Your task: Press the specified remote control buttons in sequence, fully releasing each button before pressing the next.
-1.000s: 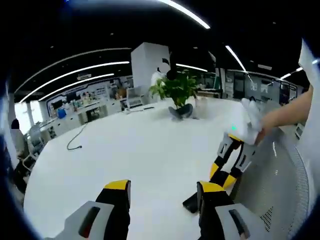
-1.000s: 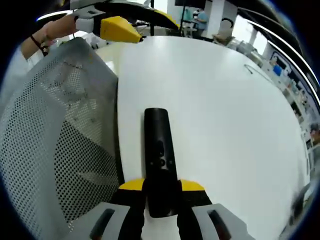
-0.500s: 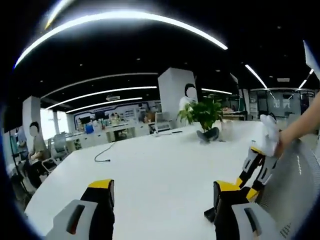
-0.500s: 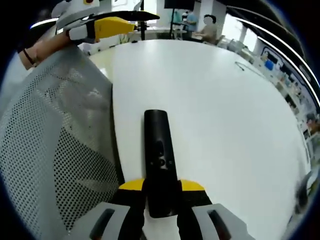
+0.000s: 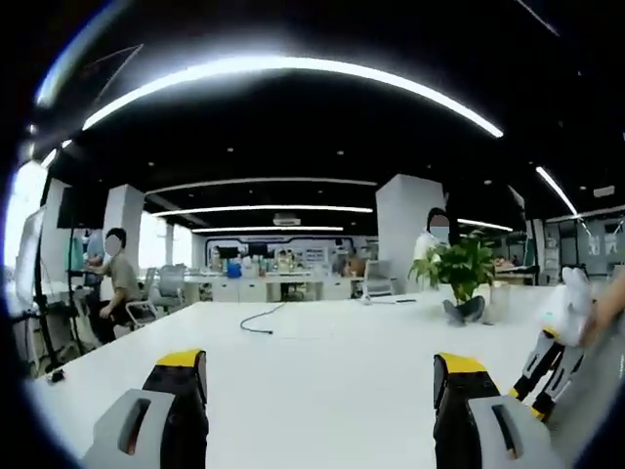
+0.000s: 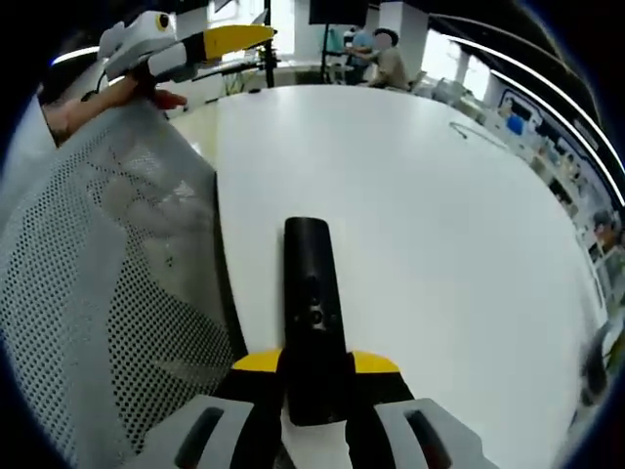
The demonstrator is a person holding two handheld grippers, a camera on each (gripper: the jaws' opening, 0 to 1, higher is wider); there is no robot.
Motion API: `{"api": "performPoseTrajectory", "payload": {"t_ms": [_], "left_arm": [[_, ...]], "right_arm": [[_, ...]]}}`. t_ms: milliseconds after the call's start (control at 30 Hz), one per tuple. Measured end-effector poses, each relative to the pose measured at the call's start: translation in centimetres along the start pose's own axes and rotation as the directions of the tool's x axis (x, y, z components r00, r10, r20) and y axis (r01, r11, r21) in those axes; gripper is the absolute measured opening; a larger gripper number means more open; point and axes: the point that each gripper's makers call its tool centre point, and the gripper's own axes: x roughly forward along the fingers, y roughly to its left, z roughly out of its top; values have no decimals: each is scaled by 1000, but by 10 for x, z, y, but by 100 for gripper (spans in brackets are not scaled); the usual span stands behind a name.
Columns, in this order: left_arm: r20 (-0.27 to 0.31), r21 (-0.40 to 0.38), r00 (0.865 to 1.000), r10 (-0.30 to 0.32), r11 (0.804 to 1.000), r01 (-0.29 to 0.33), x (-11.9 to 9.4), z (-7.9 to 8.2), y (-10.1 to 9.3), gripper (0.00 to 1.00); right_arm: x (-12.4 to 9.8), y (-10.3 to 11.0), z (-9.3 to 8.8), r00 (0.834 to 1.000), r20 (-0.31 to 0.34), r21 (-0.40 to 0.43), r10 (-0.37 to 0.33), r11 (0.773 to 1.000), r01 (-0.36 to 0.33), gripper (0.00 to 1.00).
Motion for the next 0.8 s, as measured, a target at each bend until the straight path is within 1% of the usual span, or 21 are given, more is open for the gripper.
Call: {"api": "performPoseTrajectory", "payload": {"t_ms": [67,100,133,233,367,433,533,600,700,800], "left_arm": [[-57,21,998,5,1000,-4,0,-9,1,100],[-74,25,997,5,1000,-3,0,-12,1,100],[-64,35,998,2,999,0,1,-11,0,100],[-65,63,998,4,998,1,-1,-10,-1,100],[-65,70,998,11,997,-7,-1,-10,1,100],[-69,83,998,10,997,-4,-1,-11,1,100],[-68,86,998,4,996,2,0,-11,0,100],[-79,92,997,3,996,4,0,-13,0,100],[-92,104,996,0,995,9,0,-15,-1,99],[-90,104,996,-5,994,14,0,-16,-1,99]], "right_arm": [[0,0,0,1000,0,-1,5,1000,-5,21],[0,0,0,1000,0,-5,10,1000,-10,21],[0,0,0,1000,0,-7,14,1000,-14,21],[-1,-1,0,999,0,-3,38,999,-38,21],[-1,0,0,998,-7,-12,62,998,-62,21],[0,0,0,998,-11,-44,69,997,-70,21],[0,-2,0,996,-21,-54,89,994,-90,20],[0,-4,1,994,-27,-59,105,993,-107,20],[1,-7,2,993,-32,-75,118,990,-120,20],[3,-11,3,992,-31,-87,122,988,-124,20]]}}
